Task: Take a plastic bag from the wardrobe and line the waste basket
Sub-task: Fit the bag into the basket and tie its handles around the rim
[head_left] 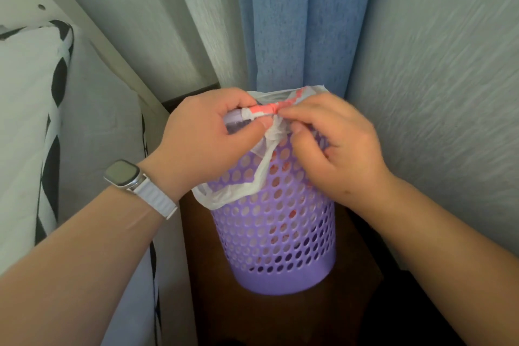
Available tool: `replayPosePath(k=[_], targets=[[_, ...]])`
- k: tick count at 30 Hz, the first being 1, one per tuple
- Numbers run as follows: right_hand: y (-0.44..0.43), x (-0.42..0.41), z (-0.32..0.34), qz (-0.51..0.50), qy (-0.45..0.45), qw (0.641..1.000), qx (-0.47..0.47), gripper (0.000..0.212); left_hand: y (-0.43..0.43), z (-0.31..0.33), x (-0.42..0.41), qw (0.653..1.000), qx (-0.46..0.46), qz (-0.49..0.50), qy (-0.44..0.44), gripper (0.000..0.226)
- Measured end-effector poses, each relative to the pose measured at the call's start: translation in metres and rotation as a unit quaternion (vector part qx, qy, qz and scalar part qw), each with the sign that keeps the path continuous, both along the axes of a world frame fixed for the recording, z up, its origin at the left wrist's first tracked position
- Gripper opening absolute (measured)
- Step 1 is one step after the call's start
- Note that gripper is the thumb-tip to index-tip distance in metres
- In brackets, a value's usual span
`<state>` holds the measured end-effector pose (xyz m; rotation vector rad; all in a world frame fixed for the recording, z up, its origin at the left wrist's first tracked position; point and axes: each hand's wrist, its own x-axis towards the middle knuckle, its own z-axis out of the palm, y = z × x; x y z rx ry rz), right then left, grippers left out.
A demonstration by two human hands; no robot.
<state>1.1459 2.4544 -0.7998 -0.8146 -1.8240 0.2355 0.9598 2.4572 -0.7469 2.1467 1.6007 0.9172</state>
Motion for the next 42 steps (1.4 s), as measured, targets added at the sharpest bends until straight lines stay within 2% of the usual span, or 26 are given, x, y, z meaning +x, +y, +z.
replayPosePath(k=[3, 5, 7, 9, 12, 15, 20, 24, 27, 31, 35, 39, 42], targets=[[0.007, 0.009, 0.006, -0.068, -0.028, 0.997, 0.013, 0.019, -0.001, 0.002, 0.0, 1.0, 0.01, -0.008, 0.026, 0.015], [0.013, 0.013, 0.007, -0.056, -0.074, 0.996, -0.016, 0.027, -0.002, 0.003, 0.0, 0.999, 0.019, -0.019, 0.038, 0.019], [0.014, 0.016, 0.006, -0.021, -0.088, 0.992, -0.085, 0.031, -0.003, 0.002, 0.0, 0.998, 0.033, -0.025, 0.054, 0.021], [0.012, 0.016, 0.004, -0.024, -0.062, 0.989, -0.131, 0.029, -0.003, 0.002, 0.0, 0.995, 0.058, -0.019, 0.081, 0.023], [0.008, 0.011, 0.003, -0.058, -0.011, 0.991, -0.123, 0.024, -0.005, 0.002, 0.0, 0.987, 0.111, -0.006, 0.113, 0.027], [0.005, 0.005, 0.002, -0.09, -0.008, 0.99, -0.109, 0.024, -0.005, 0.003, 0.0, 0.977, 0.161, -0.029, 0.133, 0.025], [0.0, 0.0, 0.003, -0.11, -0.009, 0.989, -0.095, 0.024, -0.004, 0.011, -0.002, 0.955, 0.172, -0.136, 0.202, 0.032], [-0.004, -0.007, 0.005, -0.108, -0.001, 0.988, -0.109, 0.021, -0.004, 0.013, 0.002, 0.944, 0.177, -0.144, 0.239, 0.031], [-0.001, -0.003, 0.003, -0.038, -0.001, 0.991, -0.131, 0.013, 0.001, 0.01, -0.003, 0.951, 0.147, -0.161, 0.217, 0.018], [0.011, 0.011, 0.003, 0.019, -0.011, 0.992, -0.126, 0.016, 0.011, 0.007, -0.019, 0.969, 0.123, -0.129, 0.17, 0.013], [0.013, 0.012, 0.0, -0.007, 0.021, 0.996, -0.087, 0.014, 0.012, 0.005, -0.023, 0.979, 0.113, -0.103, 0.131, 0.011], [0.01, 0.008, -0.003, -0.048, 0.08, 0.994, -0.059, 0.012, 0.008, 0.011, -0.022, 0.983, 0.086, -0.117, 0.116, 0.012], [0.007, 0.003, -0.006, -0.055, 0.091, 0.994, -0.034, 0.013, 0.002, 0.018, -0.015, 0.979, 0.081, -0.141, 0.121, 0.025]])
